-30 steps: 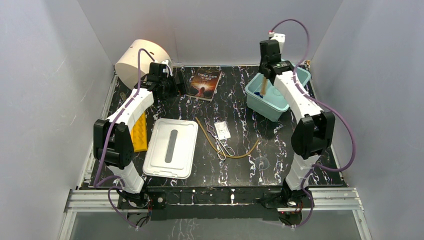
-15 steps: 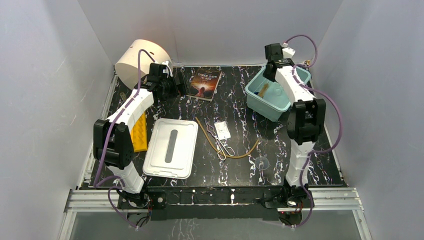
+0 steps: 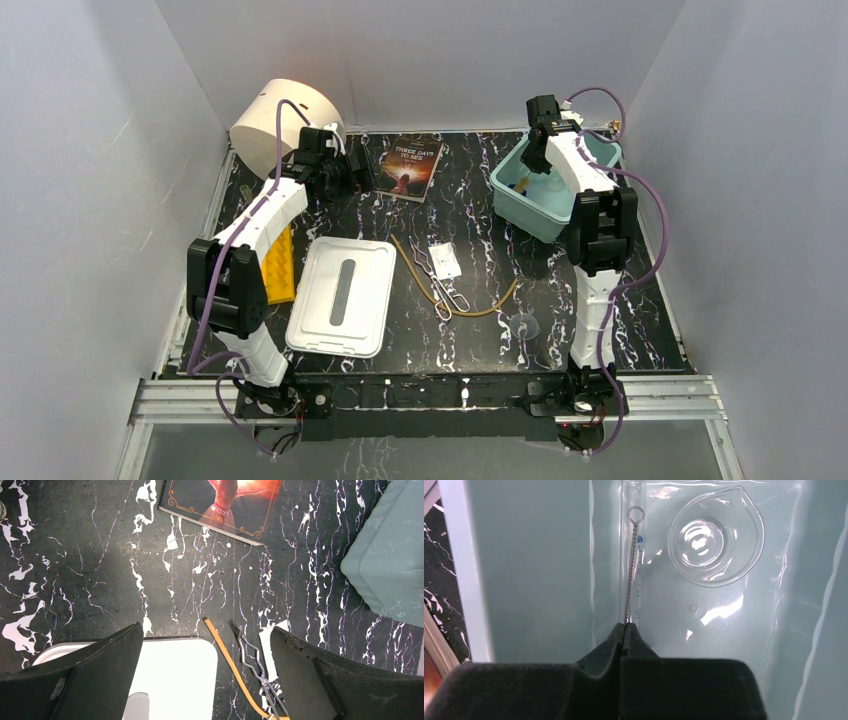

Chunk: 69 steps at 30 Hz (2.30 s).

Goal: Organize the chemistry lab equipment

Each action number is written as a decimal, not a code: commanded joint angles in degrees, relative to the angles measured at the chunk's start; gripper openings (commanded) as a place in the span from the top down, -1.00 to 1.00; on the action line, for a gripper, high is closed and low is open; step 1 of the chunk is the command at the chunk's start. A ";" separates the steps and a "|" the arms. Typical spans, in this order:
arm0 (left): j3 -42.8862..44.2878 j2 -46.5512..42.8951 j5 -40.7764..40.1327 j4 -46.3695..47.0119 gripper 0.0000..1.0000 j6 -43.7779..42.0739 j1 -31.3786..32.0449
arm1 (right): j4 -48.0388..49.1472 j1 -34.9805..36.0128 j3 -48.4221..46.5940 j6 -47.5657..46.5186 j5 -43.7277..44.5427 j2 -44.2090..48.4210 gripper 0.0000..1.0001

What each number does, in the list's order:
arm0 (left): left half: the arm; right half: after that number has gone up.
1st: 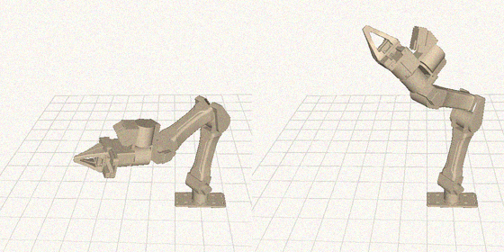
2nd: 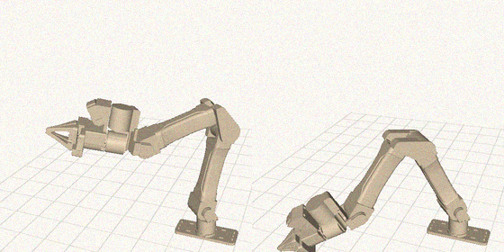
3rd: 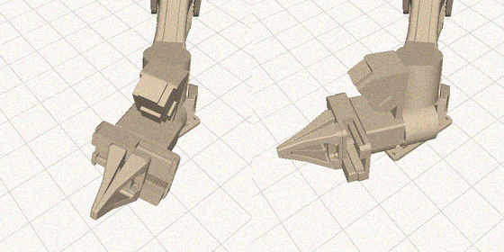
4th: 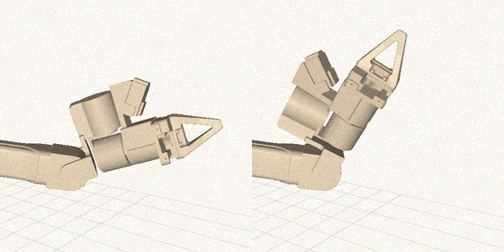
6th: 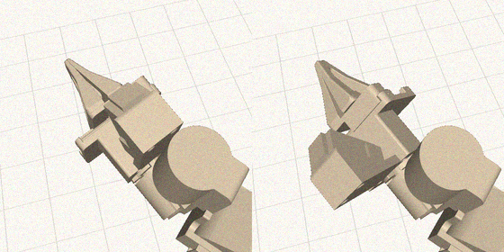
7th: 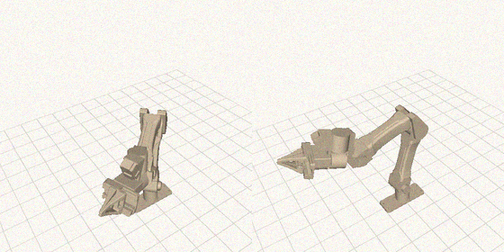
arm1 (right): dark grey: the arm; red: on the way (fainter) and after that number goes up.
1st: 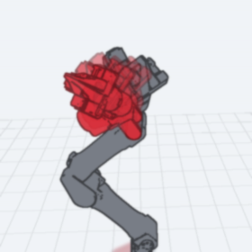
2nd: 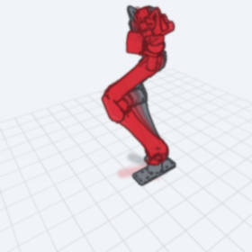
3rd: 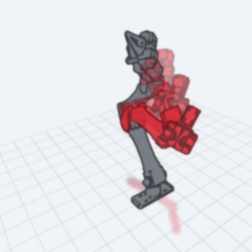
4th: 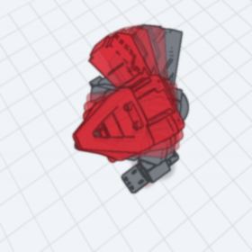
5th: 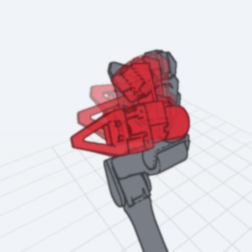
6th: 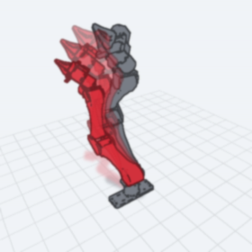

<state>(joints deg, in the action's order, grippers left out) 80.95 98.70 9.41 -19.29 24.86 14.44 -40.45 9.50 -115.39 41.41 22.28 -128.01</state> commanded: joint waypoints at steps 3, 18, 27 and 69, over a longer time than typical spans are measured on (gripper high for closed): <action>-0.18 -3.24 -0.52 -0.26 -0.97 -0.93 -0.25 | 0.54 -0.08 -3.41 1.59 0.60 -0.87 0.76; -0.28 -3.27 -0.58 -0.26 -0.97 -1.05 -0.20 | 2.95 -0.01 -7.42 -6.15 -6.00 -3.65 0.28; -0.54 -3.42 -0.49 -0.23 -0.97 -0.96 -0.25 | 7.57 0.68 -9.15 -13.34 -20.82 -5.05 0.22; -4.68 -5.03 -7.35 -5.43 -0.68 11.97 -2.73 | 11.40 33.97 28.67 -30.61 -25.14 22.00 -0.38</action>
<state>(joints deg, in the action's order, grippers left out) 75.33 97.08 9.26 -19.27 34.20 12.62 -37.39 44.69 -84.60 9.74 0.97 -103.46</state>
